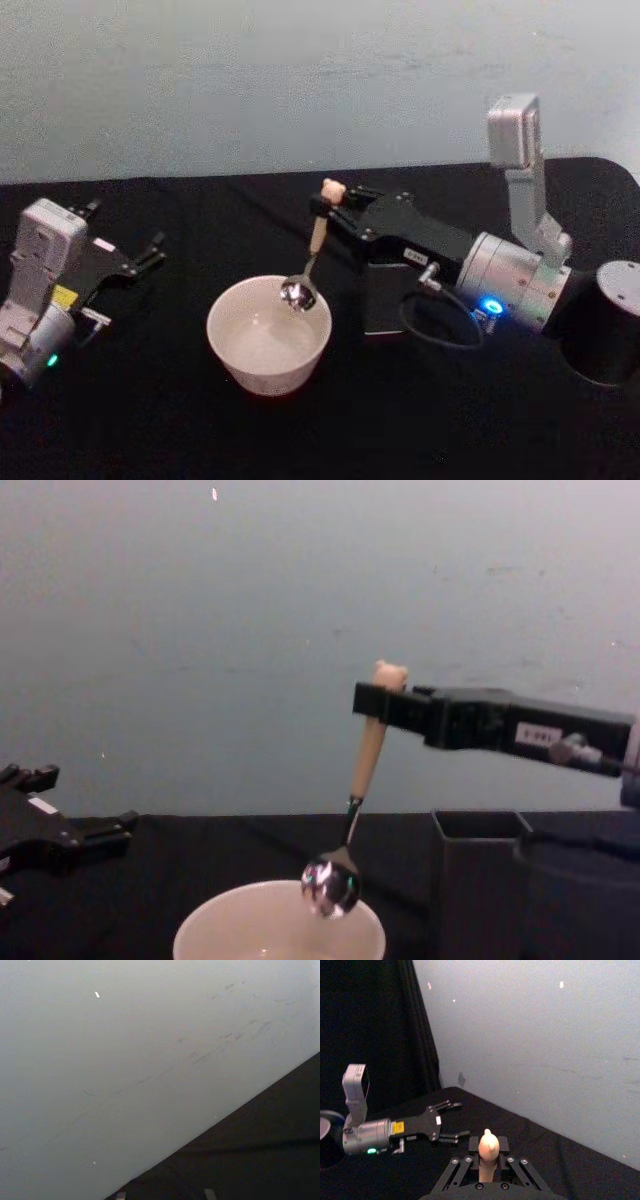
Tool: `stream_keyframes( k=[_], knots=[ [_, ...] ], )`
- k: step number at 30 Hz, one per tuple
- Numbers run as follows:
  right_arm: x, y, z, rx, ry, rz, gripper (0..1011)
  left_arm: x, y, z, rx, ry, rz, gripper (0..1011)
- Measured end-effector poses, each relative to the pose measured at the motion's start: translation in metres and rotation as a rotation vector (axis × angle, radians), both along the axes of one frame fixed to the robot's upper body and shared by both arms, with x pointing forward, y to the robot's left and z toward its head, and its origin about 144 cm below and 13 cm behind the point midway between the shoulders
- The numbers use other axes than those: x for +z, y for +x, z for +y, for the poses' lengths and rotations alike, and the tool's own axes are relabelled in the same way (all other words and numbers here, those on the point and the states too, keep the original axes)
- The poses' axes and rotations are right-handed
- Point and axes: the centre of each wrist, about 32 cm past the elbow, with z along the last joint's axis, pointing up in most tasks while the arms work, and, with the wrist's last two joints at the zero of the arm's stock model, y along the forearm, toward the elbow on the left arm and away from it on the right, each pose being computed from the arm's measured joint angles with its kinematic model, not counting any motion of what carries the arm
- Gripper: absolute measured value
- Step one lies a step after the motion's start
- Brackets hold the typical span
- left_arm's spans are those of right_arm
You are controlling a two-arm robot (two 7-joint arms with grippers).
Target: Pick up the stirring spoon with one hand, stir inside the cup, then place it back in its original position.
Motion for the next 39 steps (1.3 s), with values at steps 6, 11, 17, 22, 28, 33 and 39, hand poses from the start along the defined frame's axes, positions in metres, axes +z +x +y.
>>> stream_keyframes(
  k=[6,11,17,22,28,33,39],
  knots=[
    [-0.008,-0.002,0.006,0.022,-0.037,-0.015,212,0.0,0.0,0.0,0.0,0.0,0.0,1002],
    [-0.015,-0.002,0.01,0.035,-0.062,-0.018,212,0.0,0.0,0.0,0.0,0.0,0.0,1001],
    [-0.021,-0.003,0.017,0.055,-0.088,-0.022,212,0.0,0.0,0.0,0.0,0.0,0.0,1001],
    [-0.026,-0.003,0.023,0.07,-0.102,-0.022,212,0.0,0.0,0.0,0.0,0.0,0.0,1001],
    [-0.03,-0.004,0.031,0.087,-0.106,-0.017,212,0.0,0.0,0.0,0.0,0.0,0.0,1002],
    [-0.032,-0.003,0.037,0.101,-0.111,-0.01,212,0.0,0.0,0.0,0.0,0.0,0.0,1001],
    [-0.034,0.001,0.046,0.107,-0.122,-0.007,212,0.0,0.0,0.0,0.0,0.0,0.0,1001]
  ],
)
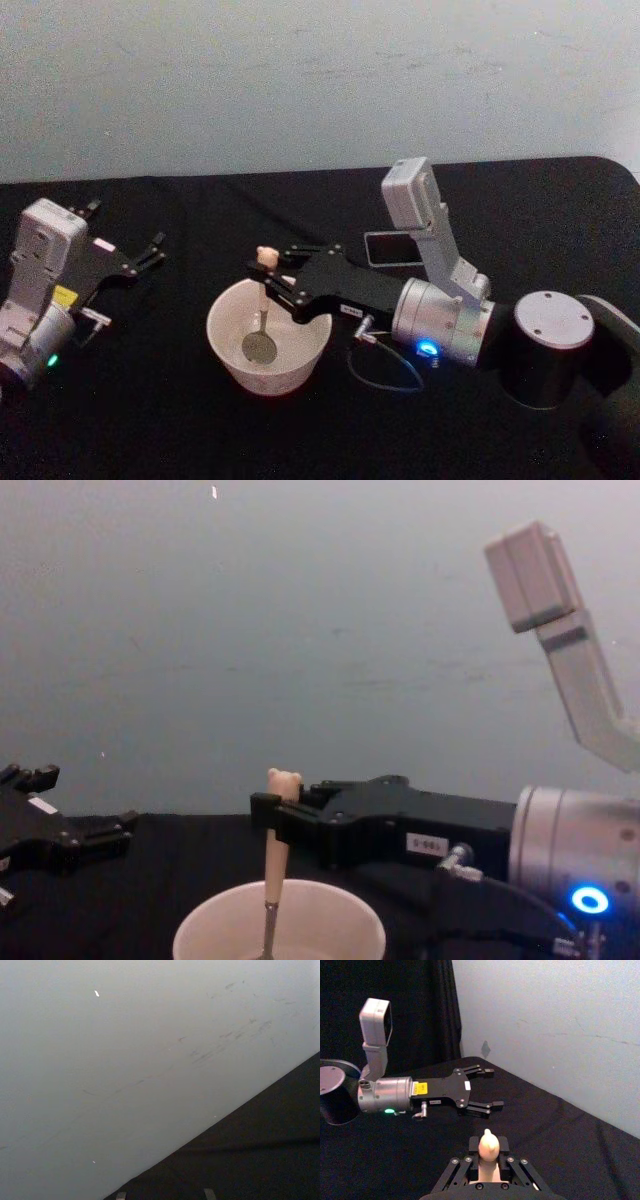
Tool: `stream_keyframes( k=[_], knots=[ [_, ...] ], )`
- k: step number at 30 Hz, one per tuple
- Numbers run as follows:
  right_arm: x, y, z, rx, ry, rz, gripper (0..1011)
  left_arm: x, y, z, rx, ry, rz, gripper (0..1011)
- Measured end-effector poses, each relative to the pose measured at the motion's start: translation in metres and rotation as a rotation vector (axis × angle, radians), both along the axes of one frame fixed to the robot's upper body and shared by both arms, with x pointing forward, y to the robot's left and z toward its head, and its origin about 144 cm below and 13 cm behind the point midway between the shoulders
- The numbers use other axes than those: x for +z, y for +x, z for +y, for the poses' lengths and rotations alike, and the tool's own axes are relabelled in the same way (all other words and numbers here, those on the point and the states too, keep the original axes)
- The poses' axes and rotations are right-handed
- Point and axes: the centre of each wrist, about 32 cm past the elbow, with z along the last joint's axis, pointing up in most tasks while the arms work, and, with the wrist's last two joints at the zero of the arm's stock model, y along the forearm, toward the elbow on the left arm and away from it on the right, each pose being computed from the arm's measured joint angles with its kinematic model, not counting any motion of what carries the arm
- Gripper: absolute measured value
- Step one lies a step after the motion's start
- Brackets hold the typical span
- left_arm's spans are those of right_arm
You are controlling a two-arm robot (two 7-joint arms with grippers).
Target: Pick up the stirring spoon with one hand, stir inside the cup, then place it back in its original position.
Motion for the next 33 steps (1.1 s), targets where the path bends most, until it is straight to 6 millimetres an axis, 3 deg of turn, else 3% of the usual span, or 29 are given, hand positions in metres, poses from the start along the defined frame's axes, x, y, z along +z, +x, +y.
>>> stream_keyframes(
  k=[18,33],
  knots=[
    [-0.002,0.02,0.011,-0.087,-0.01,0.003,212,0.0,0.0,0.0,0.0,0.0,0.0,1001],
    [0.005,0.012,-0.026,-0.102,-0.032,-0.014,212,0.0,0.0,0.0,0.0,0.0,0.0,1001]
  ],
)
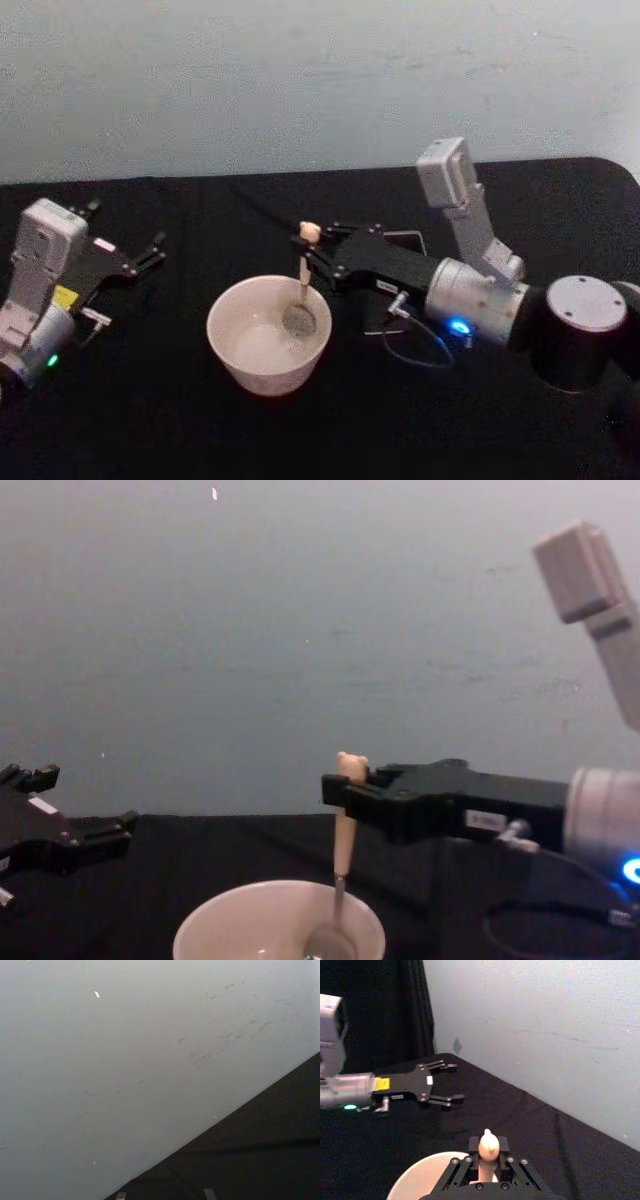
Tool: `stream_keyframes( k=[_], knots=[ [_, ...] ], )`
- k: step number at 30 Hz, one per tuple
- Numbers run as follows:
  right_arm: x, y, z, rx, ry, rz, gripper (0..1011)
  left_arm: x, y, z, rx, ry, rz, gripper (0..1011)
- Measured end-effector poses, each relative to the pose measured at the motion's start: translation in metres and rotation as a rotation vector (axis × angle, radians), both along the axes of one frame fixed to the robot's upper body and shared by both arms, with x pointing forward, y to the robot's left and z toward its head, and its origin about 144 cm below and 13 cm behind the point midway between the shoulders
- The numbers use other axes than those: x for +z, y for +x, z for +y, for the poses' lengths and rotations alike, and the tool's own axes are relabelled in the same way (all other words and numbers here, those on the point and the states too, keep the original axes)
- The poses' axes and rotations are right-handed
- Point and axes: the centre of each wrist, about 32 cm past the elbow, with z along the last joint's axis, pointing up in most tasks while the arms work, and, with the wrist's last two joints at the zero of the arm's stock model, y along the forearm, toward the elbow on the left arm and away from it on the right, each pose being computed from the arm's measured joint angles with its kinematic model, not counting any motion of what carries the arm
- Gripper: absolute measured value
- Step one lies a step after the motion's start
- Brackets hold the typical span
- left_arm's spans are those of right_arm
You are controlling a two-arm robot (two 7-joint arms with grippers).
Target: Pick up the stirring spoon with one hand, stir inside the cup, then place it back in its original position.
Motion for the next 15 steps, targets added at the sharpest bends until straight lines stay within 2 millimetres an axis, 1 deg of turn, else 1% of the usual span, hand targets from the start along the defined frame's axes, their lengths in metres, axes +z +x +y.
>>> stream_keyframes(
  k=[3,7,15],
  knots=[
    [0.002,-0.008,-0.008,0.027,0.0,0.006,212,0.0,0.0,0.0,0.0,0.0,0.0,1001],
    [0.003,-0.015,-0.011,0.054,-0.001,0.012,212,0.0,0.0,0.0,0.0,0.0,0.0,1001],
    [0.001,-0.025,-0.003,0.101,0.001,0.026,212,0.0,0.0,0.0,0.0,0.0,0.0,1001]
  ],
)
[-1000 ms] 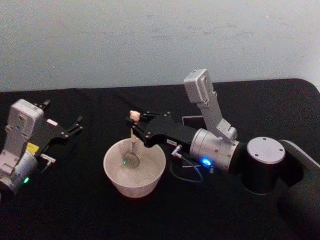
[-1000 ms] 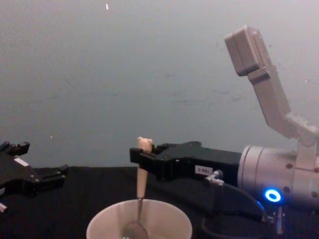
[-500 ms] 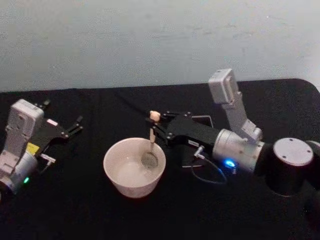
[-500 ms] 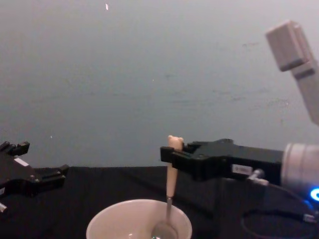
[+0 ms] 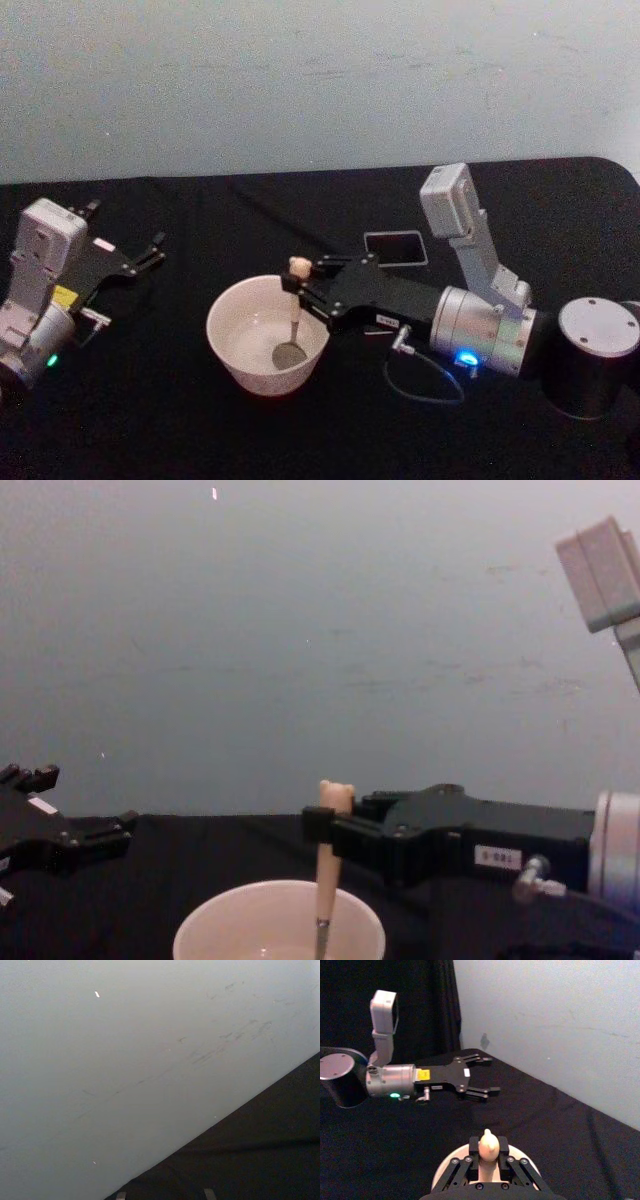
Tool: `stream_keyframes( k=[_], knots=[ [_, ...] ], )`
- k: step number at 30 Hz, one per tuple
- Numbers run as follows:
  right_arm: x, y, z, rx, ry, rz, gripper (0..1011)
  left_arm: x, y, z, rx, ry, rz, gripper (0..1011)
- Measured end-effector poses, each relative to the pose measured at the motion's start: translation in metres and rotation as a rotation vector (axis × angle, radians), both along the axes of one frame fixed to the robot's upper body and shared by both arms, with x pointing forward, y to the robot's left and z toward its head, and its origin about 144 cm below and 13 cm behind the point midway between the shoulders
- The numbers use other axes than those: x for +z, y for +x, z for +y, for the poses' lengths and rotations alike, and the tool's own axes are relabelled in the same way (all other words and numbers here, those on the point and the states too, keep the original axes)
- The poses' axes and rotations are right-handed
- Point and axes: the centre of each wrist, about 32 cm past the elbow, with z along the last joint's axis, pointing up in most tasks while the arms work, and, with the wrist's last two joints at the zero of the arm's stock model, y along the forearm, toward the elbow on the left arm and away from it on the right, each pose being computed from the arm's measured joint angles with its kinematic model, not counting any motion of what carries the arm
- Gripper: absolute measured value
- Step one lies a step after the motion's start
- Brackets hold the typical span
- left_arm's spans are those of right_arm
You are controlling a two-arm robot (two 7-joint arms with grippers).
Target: Pick up the stirring spoon with one hand, stir inside the cup, then place it back in its original position.
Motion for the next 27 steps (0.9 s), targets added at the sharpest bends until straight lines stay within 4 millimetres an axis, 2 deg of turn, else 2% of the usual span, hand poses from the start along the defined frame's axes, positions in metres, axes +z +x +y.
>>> stream_keyframes(
  k=[12,21,27],
  knots=[
    [0.002,0.002,0.021,0.029,0.024,0.003,212,0.0,0.0,0.0,0.0,0.0,0.0,1001],
    [0.003,0.02,0.037,-0.014,0.023,-0.011,212,0.0,0.0,0.0,0.0,0.0,0.0,1001],
    [0.002,0.03,0.038,-0.046,0.017,-0.013,212,0.0,0.0,0.0,0.0,0.0,0.0,1001]
  ],
)
